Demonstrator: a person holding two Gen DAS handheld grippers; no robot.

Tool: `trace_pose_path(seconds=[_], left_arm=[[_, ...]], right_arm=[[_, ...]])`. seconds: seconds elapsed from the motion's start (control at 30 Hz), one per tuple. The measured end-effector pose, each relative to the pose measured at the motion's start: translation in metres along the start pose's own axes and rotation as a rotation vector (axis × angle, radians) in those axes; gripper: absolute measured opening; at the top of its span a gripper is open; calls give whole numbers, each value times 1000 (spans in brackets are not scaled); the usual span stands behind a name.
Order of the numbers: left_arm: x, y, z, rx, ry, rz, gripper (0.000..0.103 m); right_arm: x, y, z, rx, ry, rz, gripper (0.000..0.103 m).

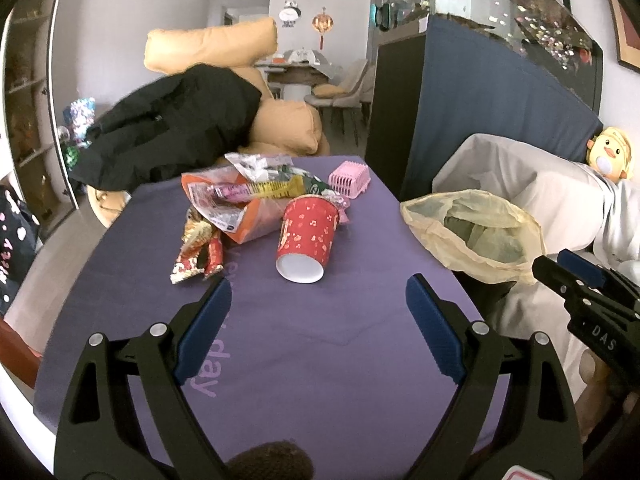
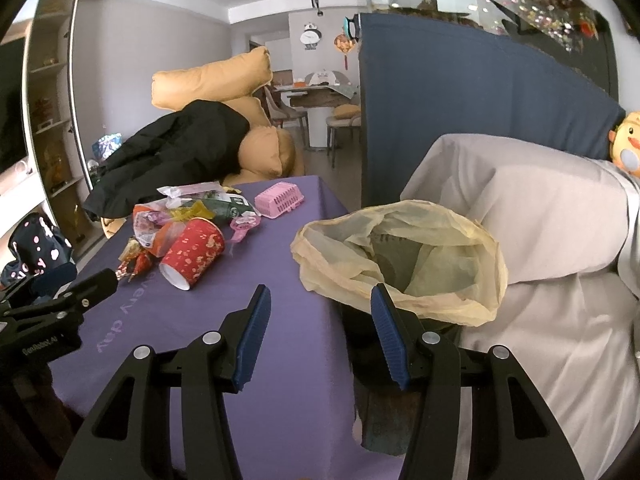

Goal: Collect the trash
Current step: 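Reach the right gripper to the red paper cup and grasp it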

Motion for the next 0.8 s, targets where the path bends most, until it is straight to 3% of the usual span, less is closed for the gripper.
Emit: trace_pose_path(seconds=[0.13, 0.27, 0.67, 0.8], left_arm=[[20, -17, -4, -12, -18, 12, 85], [38, -44, -9, -18, -5, 4, 85], [82, -154, -32, -145, 8, -14, 85], [87, -183, -26, -209, 4, -23, 85]], right_arm=[[19, 1, -8, -9, -13, 16, 49], [41, -7, -14, 5, -52, -32, 49], [118, -109, -19, -36, -203, -225, 49], [151, -141, -22, 15, -272, -286, 49]])
Point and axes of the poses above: each gripper's, at about its wrist camera, not at the fingertips, and x roughly the way its jaws point, y to its right, z to its underside, the point moved 1 cm from there along x, roughly the way its jaws point, and after that the axes turned 5 degrees about x, right-handed, at the moved point
